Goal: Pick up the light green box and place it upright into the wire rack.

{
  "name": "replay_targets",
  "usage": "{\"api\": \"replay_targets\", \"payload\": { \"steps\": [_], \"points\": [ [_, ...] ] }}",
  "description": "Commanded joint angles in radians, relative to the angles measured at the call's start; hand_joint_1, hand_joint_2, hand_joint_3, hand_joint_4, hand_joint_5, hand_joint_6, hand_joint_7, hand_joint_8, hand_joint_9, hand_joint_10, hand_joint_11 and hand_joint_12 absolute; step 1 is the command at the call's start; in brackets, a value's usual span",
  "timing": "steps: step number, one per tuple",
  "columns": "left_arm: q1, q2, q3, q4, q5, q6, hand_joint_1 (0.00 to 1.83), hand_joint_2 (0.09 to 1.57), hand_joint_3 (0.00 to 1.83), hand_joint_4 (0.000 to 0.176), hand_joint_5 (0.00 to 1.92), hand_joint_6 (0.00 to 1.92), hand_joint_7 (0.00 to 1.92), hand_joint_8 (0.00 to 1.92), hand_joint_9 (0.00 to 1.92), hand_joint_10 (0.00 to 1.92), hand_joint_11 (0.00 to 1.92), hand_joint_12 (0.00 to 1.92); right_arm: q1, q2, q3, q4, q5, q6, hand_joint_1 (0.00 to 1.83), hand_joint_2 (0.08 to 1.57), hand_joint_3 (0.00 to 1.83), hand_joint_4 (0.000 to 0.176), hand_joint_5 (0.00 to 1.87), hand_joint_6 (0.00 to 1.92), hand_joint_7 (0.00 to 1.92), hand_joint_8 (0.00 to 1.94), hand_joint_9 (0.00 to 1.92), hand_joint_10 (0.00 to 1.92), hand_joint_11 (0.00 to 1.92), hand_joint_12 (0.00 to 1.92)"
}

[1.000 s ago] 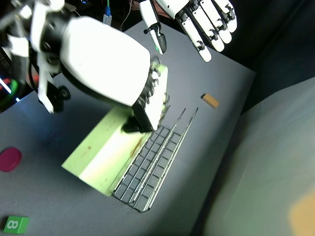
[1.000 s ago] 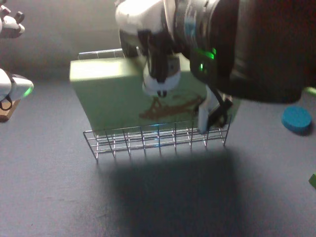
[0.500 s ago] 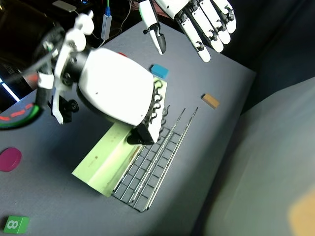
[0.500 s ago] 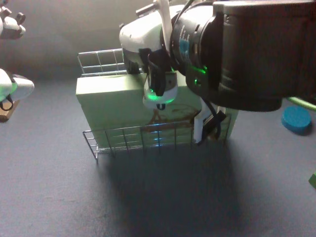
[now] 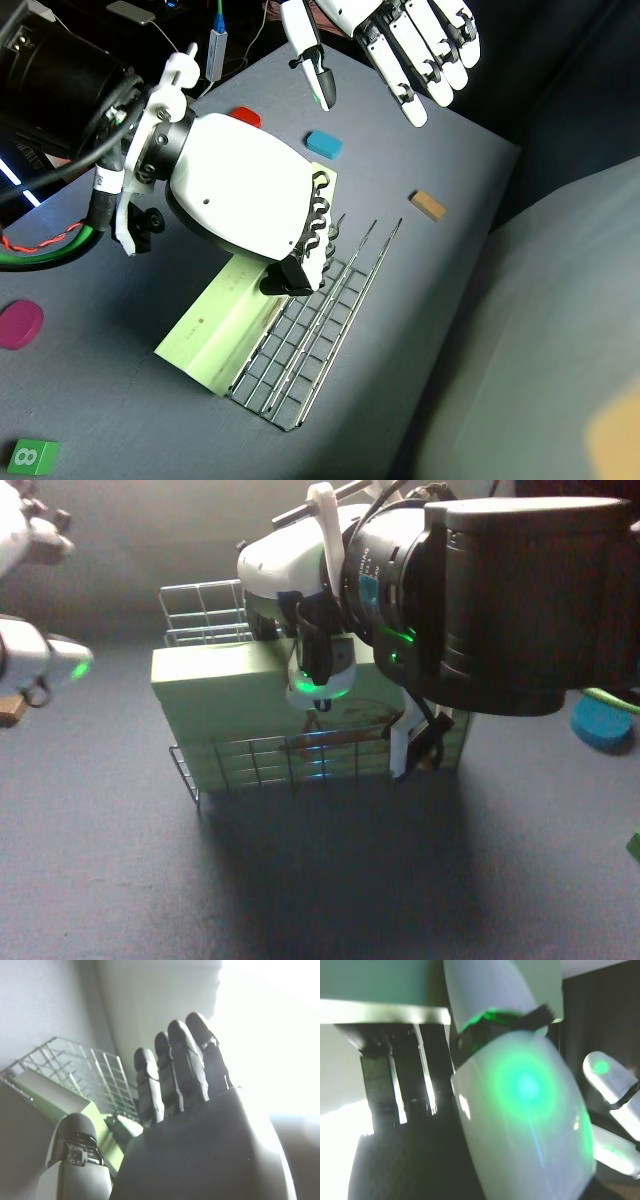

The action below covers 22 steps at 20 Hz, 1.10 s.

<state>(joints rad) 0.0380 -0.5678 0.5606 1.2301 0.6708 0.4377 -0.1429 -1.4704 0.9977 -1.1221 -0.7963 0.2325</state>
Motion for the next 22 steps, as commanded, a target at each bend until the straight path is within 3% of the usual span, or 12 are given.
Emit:
{"api": "replay_targets", "payload": {
  "steps": [1, 5, 6, 7, 8, 9, 11, 14, 17, 22],
  "points": [
    [-0.019, -0.014, -0.003, 0.074, -0.014, 0.006, 0.08, 1.22, 0.0, 0.057, 0.4, 0.0, 0.35, 0.0, 0.32, 0.0, 0.0, 0.79, 0.005, -0.002, 0.002, -0.074, 0.031, 0.0, 1.36, 1.17, 0.0, 0.0, 0.81, 0.99, 0.86, 1.19, 0.83, 1.48, 0.77, 1.52],
    [-0.019, -0.046, -0.013, 0.074, 0.005, -0.005, 0.08, 1.22, 0.0, 0.058, 0.38, 0.0, 0.34, 0.0, 0.32, 0.0, 0.0, 0.79, 0.004, -0.002, 0.0, -0.074, 0.031, -0.001, 1.34, 1.2, 0.0, 0.0, 0.74, 1.21, 0.8, 1.21, 0.77, 1.51, 0.67, 1.48],
    [-0.019, -0.046, -0.016, 0.074, 0.005, -0.005, 0.09, 1.22, 0.0, 0.058, 0.39, 0.0, 0.33, 0.0, 0.32, 0.0, 0.0, 0.79, 0.004, -0.001, -0.002, -0.074, 0.031, -0.003, 1.19, 1.23, 0.0, 0.0, 0.74, 1.3, 0.78, 1.31, 0.62, 1.06, 0.59, 1.44],
    [-0.018, -0.046, -0.019, 0.074, 0.004, -0.005, 0.09, 1.22, 0.0, 0.058, 0.39, 0.0, 0.33, 0.0, 0.32, 0.0, 0.0, 0.79, 0.005, 0.0, -0.004, -0.074, 0.031, -0.004, 1.11, 1.17, 0.0, 0.0, 0.61, 0.65, 0.63, 0.69, 0.53, 0.77, 0.48, 1.39],
    [-0.018, -0.046, -0.021, 0.074, 0.004, -0.005, 0.09, 1.22, 0.0, 0.058, 0.39, 0.0, 0.33, 0.0, 0.32, 0.0, 0.0, 0.79, 0.004, 0.001, -0.005, -0.074, 0.032, -0.005, 1.05, 1.14, 0.0, 0.0, 0.58, 0.27, 0.61, 0.31, 0.49, 0.51, 0.39, 1.32],
    [-0.018, -0.046, -0.022, 0.074, 0.004, -0.005, 0.09, 1.22, 0.0, 0.058, 0.39, 0.0, 0.33, 0.0, 0.32, 0.0, 0.0, 0.79, 0.004, 0.001, -0.006, -0.074, 0.032, -0.005, 1.02, 1.12, 0.0, 0.0, 0.57, 0.1, 0.61, 0.13, 0.49, 0.34, 0.34, 1.3],
    [-0.018, -0.048, -0.025, 0.074, 0.004, -0.009, 0.09, 1.22, 0.0, 0.057, 0.4, 0.0, 0.33, 0.0, 0.32, 0.0, 0.0, 0.79, 0.004, 0.006, -0.012, -0.074, 0.035, -0.004, 0.95, 1.07, 0.0, 0.0, 0.51, 0.0, 0.55, 0.01, 0.47, 0.12, 0.2, 1.26],
    [-0.023, -0.059, -0.028, 0.074, 0.003, -0.011, 0.08, 1.22, 0.0, 0.052, 0.4, 0.01, 0.33, 0.0, 0.32, 0.0, 0.0, 0.79, 0.016, 0.032, -0.04, -0.074, 0.042, -0.012, 0.85, 1.06, 0.0, 0.0, 0.43, 0.0, 0.47, 0.0, 0.4, 0.02, 0.06, 1.19],
    [-0.023, -0.071, -0.031, 0.074, 0.003, -0.012, 0.08, 1.22, 0.0, 0.052, 0.4, 0.0, 0.33, 0.0, 0.31, 0.0, 0.0, 0.79, 0.051, 0.089, -0.091, -0.075, 0.042, -0.014, 0.81, 1.04, 0.0, 0.0, 0.41, 0.0, 0.45, 0.0, 0.4, 0.01, 0.06, 1.18],
    [-0.024, -0.098, -0.035, 0.074, 0.003, -0.021, 0.08, 1.22, 0.0, 0.052, 0.41, 0.0, 0.33, 0.0, 0.31, 0.0, 0.0, 0.79, 0.119, 0.251, -0.228, -0.074, 0.047, -0.017, 0.73, 1.04, 0.0, 0.0, 0.36, 0.0, 0.42, 0.0, 0.37, 0.0, 0.01, 1.16]
  ]
}}
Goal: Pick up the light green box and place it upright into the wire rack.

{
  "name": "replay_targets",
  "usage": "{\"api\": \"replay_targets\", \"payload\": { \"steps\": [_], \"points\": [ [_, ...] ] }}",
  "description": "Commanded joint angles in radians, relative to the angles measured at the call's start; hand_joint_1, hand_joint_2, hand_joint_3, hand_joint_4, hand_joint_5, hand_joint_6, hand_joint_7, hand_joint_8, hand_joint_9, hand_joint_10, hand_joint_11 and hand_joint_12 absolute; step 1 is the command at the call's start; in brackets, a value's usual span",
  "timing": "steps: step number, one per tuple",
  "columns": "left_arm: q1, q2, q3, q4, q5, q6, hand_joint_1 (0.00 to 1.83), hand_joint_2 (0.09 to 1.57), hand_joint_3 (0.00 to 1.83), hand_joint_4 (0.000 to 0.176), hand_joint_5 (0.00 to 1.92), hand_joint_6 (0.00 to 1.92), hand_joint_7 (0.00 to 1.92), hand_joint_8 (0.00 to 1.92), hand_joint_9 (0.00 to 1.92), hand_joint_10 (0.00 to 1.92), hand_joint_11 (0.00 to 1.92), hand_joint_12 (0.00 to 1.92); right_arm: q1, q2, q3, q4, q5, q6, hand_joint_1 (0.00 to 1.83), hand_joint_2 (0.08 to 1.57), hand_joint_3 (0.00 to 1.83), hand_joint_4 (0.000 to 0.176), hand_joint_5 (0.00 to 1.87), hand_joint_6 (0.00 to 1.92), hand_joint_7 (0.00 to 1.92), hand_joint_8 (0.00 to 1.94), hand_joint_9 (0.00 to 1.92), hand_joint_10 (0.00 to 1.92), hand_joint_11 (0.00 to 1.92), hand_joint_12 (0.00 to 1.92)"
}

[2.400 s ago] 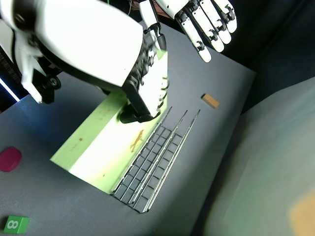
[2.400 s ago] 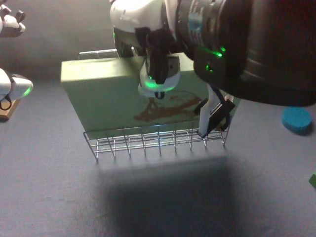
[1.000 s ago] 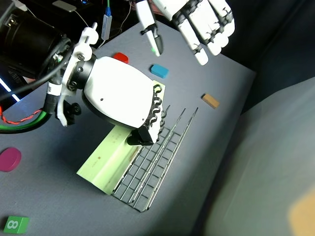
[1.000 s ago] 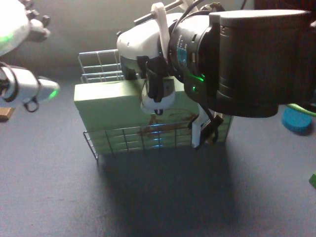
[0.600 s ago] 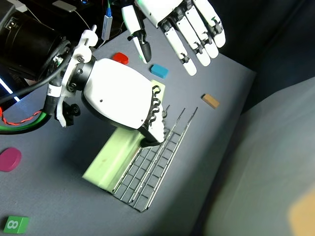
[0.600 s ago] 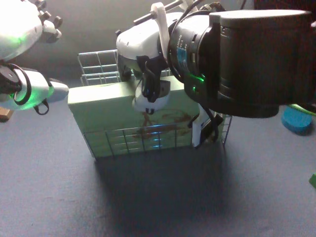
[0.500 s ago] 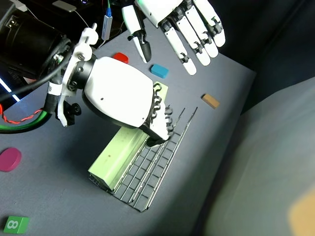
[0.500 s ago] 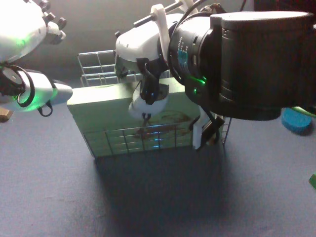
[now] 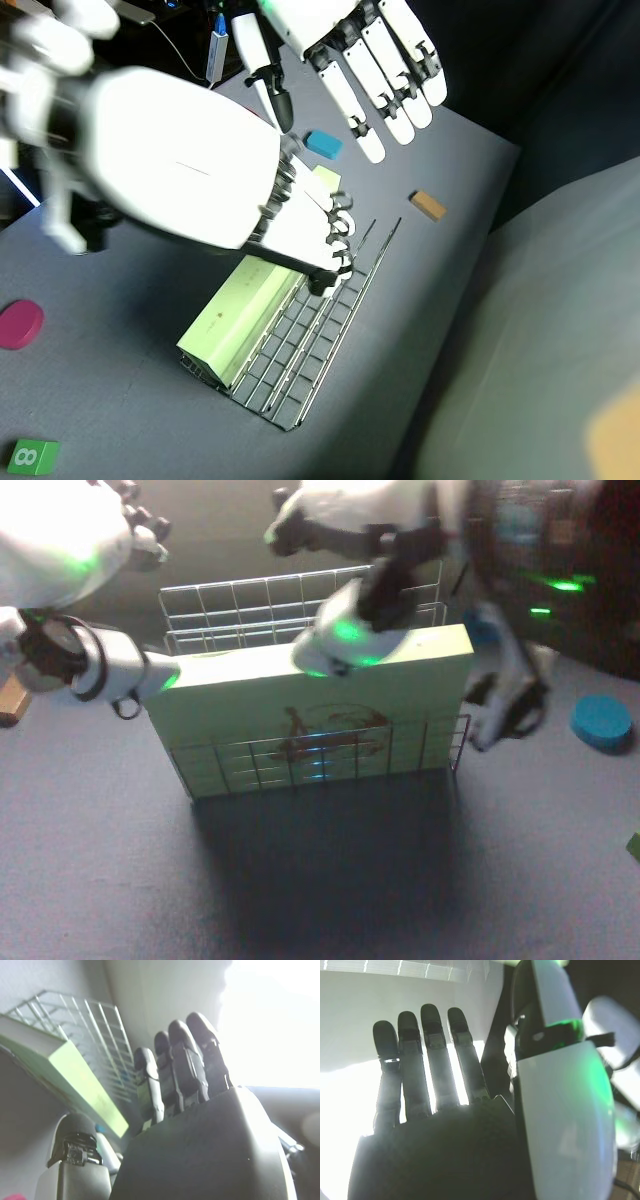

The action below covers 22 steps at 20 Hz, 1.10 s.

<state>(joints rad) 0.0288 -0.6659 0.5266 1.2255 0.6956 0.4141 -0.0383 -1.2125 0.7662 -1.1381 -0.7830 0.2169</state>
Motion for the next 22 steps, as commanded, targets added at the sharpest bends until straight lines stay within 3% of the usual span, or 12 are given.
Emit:
{"api": "replay_targets", "payload": {
  "steps": [1, 7, 11, 13, 14, 15, 16, 17, 18, 20, 21, 22],
  "points": [
    [-0.015, -0.007, -0.002, 0.079, -0.019, 0.002, 0.08, 1.22, 0.0, 0.052, 0.41, 0.0, 0.33, 0.0, 0.31, 0.0, 0.0, 0.79, 0.024, 0.034, -0.032, -0.058, 0.041, -0.01, 0.73, 1.04, 0.0, 0.0, 0.36, 0.0, 0.42, 0.0, 0.36, 0.0, 0.0, 1.15],
    [-0.03, -0.041, -0.014, 0.079, 0.005, -0.004, 0.09, 1.22, 0.0, 0.052, 0.41, 0.0, 0.34, 0.0, 0.32, 0.0, 0.0, 0.79, 0.041, 0.25, -0.233, -0.058, 0.111, -0.066, 0.72, 1.04, 0.0, 0.0, 0.4, 0.01, 0.47, 0.02, 0.43, 0.03, 0.08, 1.17],
    [-0.03, -0.067, -0.02, 0.079, 0.021, -0.007, 0.11, 1.22, 0.0, 0.053, 0.42, 0.0, 0.37, 0.01, 0.35, 0.01, 0.0, 0.82, 0.011, 0.323, -0.286, -0.057, 0.167, -0.084, 0.69, 1.05, 0.0, 0.0, 0.44, 0.02, 0.51, 0.03, 0.45, 0.03, 0.12, 1.19],
    [-0.03, -0.079, -0.021, 0.079, 0.029, -0.011, 0.18, 1.22, 0.0, 0.056, 0.44, 0.0, 0.47, 0.01, 0.49, 0.02, 0.08, 0.99, 0.0, 0.324, -0.288, -0.057, 0.161, -0.093, 0.69, 1.06, 0.0, 0.0, 0.48, 0.01, 0.62, 0.04, 0.59, 0.09, 0.24, 1.26],
    [-0.03, -0.088, -0.021, 0.079, 0.034, -0.012, 0.21, 1.22, 0.0, 0.057, 0.46, 0.01, 0.52, 0.02, 0.56, 0.04, 0.15, 1.03, -0.008, 0.322, -0.288, -0.057, 0.161, -0.093, 0.69, 1.06, 0.0, 0.0, 0.53, 0.01, 0.7, 0.04, 0.6, 0.3, 0.32, 1.33],
    [-0.03, -0.092, -0.022, 0.079, 0.037, -0.015, 0.25, 1.21, 0.0, 0.052, 0.51, 0.01, 0.58, 0.03, 0.63, 0.06, 0.22, 1.1, -0.015, 0.317, -0.288, -0.057, 0.16, -0.093, 0.7, 1.06, 0.0, 0.0, 0.61, 0.02, 0.77, 0.07, 0.53, 0.74, 0.44, 1.44],
    [-0.03, -0.096, -0.021, 0.079, 0.038, -0.016, 0.34, 1.2, 0.0, 0.003, 0.73, 0.03, 0.73, 0.08, 0.64, 0.41, 0.35, 1.26, -0.019, 0.314, -0.289, -0.057, 0.16, -0.094, 0.75, 1.03, 0.0, 0.0, 0.79, 0.2, 0.77, 0.61, 0.58, 1.47, 0.69, 1.75],
    [-0.03, -0.102, -0.02, 0.079, 0.038, -0.016, 0.38, 1.2, 0.0, 0.0, 0.86, 0.1, 0.75, 0.36, 0.59, 0.86, 0.42, 1.37, -0.023, 0.314, -0.292, -0.057, 0.159, -0.095, 0.76, 1.04, 0.0, 0.0, 0.69, 0.81, 0.72, 1.09, 0.71, 1.71, 0.83, 1.89],
    [-0.03, -0.103, -0.021, 0.079, 0.038, -0.016, 0.38, 1.2, 0.0, 0.0, 0.86, 0.1, 0.75, 0.36, 0.59, 0.86, 0.42, 1.37, -0.024, 0.314, -0.293, -0.057, 0.156, -0.099, 0.76, 1.04, 0.0, 0.0, 0.69, 0.81, 0.72, 1.09, 0.71, 1.71, 0.83, 1.89],
    [-0.03, -0.103, -0.023, 0.079, 0.04, -0.016, 0.43, 1.18, 0.0, 0.0, 0.76, 0.87, 0.61, 1.13, 0.56, 1.39, 0.53, 1.57, -0.026, 0.315, -0.296, -0.057, 0.141, -0.107, 0.78, 1.06, 0.0, 0.0, 0.65, 1.56, 0.75, 1.66, 0.94, 1.91, 1.1, 1.92],
    [-0.03, -0.104, -0.023, 0.079, 0.041, -0.016, 0.52, 1.18, 0.0, 0.0, 0.63, 1.65, 0.59, 1.78, 0.67, 1.87, 0.7, 1.88, -0.031, 0.315, -0.296, -0.057, 0.136, -0.11, 0.82, 1.09, 0.01, 0.0, 0.72, 1.9, 0.86, 1.92, 1.05, 1.92, 1.27, 1.92],
    [-0.029, -0.104, -0.023, 0.079, 0.041, -0.016, 0.55, 1.19, 0.0, 0.0, 0.61, 1.87, 0.64, 1.89, 0.76, 1.91, 0.8, 1.91, -0.037, 0.316, -0.296, -0.057, 0.137, -0.114, 0.83, 1.11, 0.01, 0.0, 0.76, 1.92, 0.9, 1.94, 1.05, 1.92, 1.3, 1.92]
  ]
}}
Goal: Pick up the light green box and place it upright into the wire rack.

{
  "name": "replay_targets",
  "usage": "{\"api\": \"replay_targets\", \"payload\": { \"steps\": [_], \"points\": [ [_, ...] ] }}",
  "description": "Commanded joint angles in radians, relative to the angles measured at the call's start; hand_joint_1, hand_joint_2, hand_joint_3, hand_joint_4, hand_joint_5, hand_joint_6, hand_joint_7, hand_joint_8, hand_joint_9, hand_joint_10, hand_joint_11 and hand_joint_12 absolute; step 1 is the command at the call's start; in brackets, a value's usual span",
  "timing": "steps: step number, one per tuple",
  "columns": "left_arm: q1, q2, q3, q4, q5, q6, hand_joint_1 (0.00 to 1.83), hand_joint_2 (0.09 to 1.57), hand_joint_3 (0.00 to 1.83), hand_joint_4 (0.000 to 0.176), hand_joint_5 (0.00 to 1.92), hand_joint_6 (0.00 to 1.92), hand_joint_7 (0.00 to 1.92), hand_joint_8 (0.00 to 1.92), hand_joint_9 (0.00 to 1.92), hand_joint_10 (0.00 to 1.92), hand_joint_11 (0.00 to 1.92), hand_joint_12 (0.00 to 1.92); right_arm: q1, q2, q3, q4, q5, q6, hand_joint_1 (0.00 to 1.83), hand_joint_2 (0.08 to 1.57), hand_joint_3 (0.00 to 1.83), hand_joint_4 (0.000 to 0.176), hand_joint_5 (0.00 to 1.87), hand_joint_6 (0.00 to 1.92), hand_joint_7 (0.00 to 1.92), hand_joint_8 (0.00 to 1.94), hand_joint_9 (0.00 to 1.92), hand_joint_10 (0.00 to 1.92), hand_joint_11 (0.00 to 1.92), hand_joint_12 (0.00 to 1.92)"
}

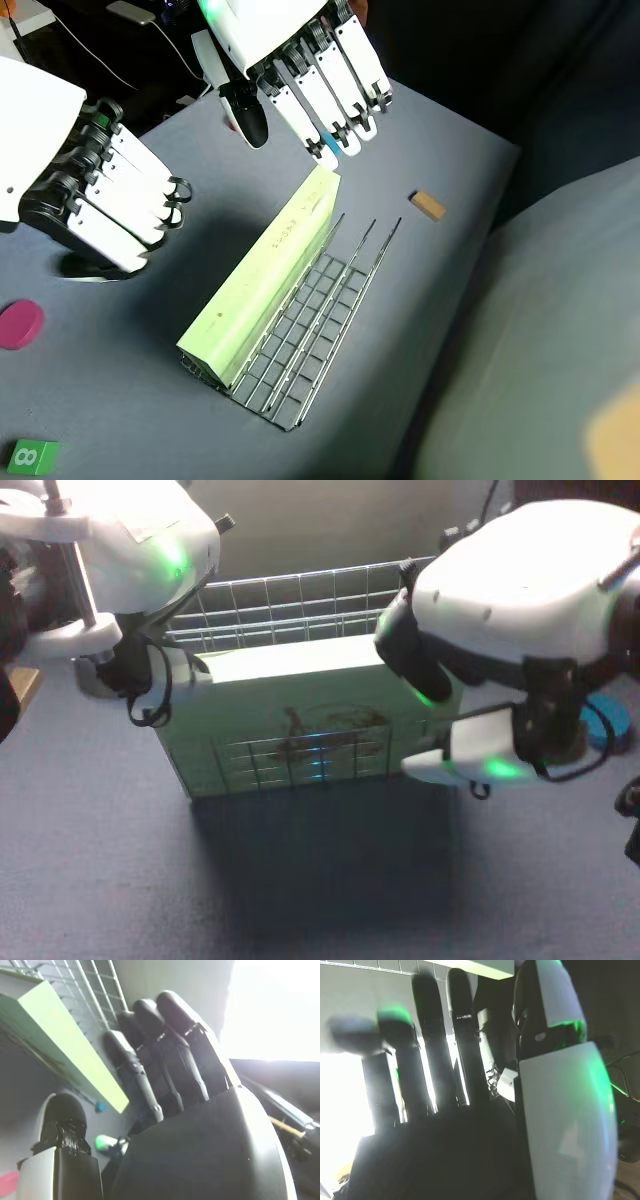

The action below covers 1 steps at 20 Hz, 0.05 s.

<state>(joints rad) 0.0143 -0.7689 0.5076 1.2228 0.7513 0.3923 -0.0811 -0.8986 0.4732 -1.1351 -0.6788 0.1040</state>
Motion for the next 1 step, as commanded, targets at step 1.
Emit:
{"api": "replay_targets", "payload": {
  "steps": [1],
  "points": [
    [-0.015, -0.001, -0.004, 0.081, -0.014, 0.006, 0.58, 1.19, 0.0, 0.0, 0.63, 1.91, 0.73, 1.92, 0.84, 1.92, 0.88, 1.92, 0.001, 0.003, -0.003, -0.06, 0.036, -0.003, 0.83, 1.15, 0.01, 0.0, 0.82, 1.92, 0.97, 1.94, 1.11, 1.92, 1.35, 1.92]
  ]
}}
